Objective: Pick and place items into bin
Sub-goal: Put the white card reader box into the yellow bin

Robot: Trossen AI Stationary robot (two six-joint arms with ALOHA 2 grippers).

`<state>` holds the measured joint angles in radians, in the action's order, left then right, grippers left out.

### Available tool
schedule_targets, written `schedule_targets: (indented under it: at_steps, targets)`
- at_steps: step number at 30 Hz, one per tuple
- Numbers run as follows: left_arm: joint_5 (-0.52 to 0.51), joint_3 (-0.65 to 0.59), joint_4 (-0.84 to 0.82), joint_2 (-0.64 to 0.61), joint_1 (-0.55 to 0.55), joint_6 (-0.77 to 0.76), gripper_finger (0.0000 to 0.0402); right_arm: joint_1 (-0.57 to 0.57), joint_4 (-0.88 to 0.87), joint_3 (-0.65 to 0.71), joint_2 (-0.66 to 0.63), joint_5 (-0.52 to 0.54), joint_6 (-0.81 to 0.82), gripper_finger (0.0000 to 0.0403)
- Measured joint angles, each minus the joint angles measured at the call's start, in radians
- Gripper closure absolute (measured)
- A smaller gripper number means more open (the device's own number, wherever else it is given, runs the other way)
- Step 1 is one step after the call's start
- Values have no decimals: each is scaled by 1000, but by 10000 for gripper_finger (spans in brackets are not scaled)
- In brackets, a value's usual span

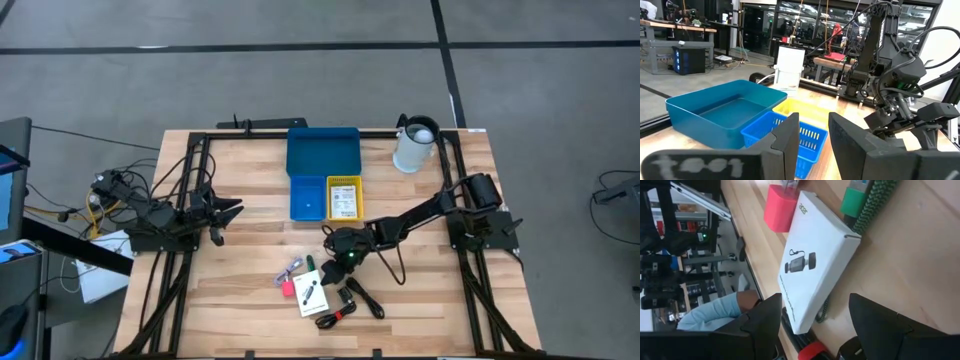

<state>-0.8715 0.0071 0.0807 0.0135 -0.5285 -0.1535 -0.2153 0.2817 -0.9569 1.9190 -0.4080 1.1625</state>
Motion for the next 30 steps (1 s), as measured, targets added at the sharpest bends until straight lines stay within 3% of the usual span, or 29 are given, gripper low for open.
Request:
schedule_targets:
  at_steps: [30]
  targets:
    - [0,0,0,0,0,0,307,-7,3,0,0,16,8,178]
